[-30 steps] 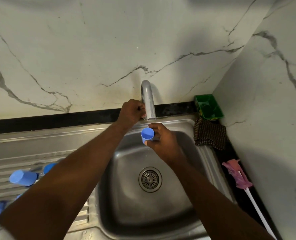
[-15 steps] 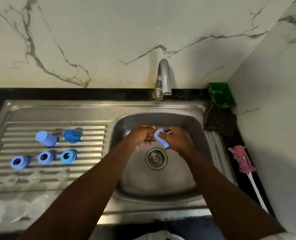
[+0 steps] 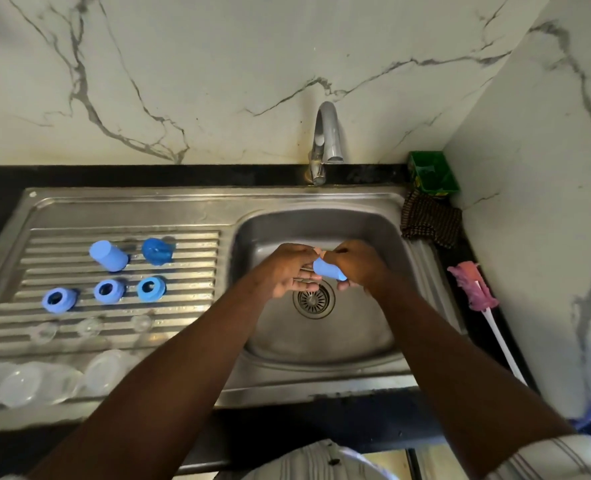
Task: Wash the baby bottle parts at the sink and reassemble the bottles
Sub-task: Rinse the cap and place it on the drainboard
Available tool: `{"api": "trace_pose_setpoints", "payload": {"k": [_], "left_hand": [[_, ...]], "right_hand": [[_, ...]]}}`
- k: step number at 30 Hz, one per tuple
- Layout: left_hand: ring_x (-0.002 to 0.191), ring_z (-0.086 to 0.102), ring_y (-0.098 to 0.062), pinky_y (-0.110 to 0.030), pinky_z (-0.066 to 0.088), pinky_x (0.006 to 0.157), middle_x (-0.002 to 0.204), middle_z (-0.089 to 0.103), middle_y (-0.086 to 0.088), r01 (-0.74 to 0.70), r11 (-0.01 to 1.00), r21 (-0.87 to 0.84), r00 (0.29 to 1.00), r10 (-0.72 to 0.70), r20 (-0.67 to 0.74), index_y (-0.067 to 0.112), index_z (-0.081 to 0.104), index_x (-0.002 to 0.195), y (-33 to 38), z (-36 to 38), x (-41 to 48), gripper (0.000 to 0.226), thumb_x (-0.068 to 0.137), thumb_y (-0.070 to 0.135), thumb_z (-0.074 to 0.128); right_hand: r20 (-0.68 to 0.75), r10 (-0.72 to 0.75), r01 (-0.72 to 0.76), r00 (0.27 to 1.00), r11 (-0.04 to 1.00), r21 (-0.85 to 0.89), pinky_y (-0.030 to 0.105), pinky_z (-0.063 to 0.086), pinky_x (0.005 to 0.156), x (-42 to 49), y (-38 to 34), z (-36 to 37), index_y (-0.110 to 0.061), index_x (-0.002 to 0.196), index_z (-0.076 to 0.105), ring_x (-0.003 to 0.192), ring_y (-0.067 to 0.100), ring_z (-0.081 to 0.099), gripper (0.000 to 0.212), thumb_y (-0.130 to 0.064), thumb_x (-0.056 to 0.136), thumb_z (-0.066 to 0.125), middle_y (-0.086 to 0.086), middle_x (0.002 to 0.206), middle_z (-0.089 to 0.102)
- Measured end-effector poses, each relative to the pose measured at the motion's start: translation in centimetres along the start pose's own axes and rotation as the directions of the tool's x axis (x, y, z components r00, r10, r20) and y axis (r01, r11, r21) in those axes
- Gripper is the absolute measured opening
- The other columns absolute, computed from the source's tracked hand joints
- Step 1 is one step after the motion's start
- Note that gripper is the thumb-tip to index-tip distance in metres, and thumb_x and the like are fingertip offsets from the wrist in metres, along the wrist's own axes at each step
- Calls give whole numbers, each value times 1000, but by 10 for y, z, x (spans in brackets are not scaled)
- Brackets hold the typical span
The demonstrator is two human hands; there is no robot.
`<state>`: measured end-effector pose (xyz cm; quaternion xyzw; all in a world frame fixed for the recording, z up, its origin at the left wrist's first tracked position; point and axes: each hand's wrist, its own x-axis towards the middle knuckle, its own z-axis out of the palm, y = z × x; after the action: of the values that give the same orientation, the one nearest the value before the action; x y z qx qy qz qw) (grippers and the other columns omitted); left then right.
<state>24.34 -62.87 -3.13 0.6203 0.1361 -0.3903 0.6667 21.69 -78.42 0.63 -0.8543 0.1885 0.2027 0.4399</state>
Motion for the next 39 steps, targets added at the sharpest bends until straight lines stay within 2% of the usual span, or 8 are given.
{"api": "trace_pose_setpoints", "payload": {"k": [4,7,12,18,21,26,32,39], "left_hand": [[98,73,-31,-41,62,80,109,72,-18,-83,997,-6,996,83,-37,10,66,109,1,-2,-10,13,102,19,58],[101,71,-36,-42,60,83,109,70,-19,-102,995,0,992,102,-78,12,63,108,0,-6,-17,14,105,20,51],[91,69,-28,-34,59,73,107,70,-17,-159,976,148,974,180,-135,7,63,119,-7,-12,-32,22,105,16,49],[105,68,-26,-39,55,94,116,71,-11,-448,646,617,790,610,-65,3,67,119,-14,-30,-50,39,82,-4,73],[101,65,-12,-13,49,91,118,68,1,-507,535,676,714,700,-19,4,65,124,-12,-38,-68,44,82,6,79],[110,64,-14,-19,47,96,124,68,-4,-525,427,736,614,789,-19,8,59,134,-19,-62,-94,58,83,30,73],[104,66,-17,-41,57,90,116,67,2,-409,517,752,643,748,-165,15,58,135,-23,-97,-125,59,78,30,70],[94,66,-21,-40,54,86,106,70,-3,-278,504,818,658,720,-220,13,65,120,-9,-154,-157,41,80,15,76]], "right_hand": [[-22,-49,51,999,991,127,44,60,84,-8,2,4,-4,111,68,93,30,70,31,-13,81,75,15,108,69],[-103,-113,122,988,989,85,42,58,85,-15,2,8,-13,109,65,97,30,69,45,-7,66,79,12,103,70],[-149,-218,228,964,972,53,49,58,86,-26,-5,17,-14,97,65,91,28,69,26,-5,75,78,6,98,72],[-143,-353,346,924,935,-76,26,43,78,-38,-16,32,-16,107,67,91,18,61,32,-10,77,79,-4,99,64],[-150,-414,413,898,910,-38,30,49,78,-42,-26,39,-15,111,64,90,20,63,41,-10,74,82,-2,99,66],[-86,-536,539,840,842,22,27,48,75,-44,-39,58,-17,100,65,82,17,62,31,-8,75,81,-2,94,68],[21,-606,601,795,793,99,35,55,85,-49,-69,92,-13,114,64,86,20,66,35,-2,82,73,5,101,71],[44,-646,636,762,759,135,16,52,71,-52,-114,136,-15,105,66,76,4,65,31,1,80,74,-2,93,70]]}}
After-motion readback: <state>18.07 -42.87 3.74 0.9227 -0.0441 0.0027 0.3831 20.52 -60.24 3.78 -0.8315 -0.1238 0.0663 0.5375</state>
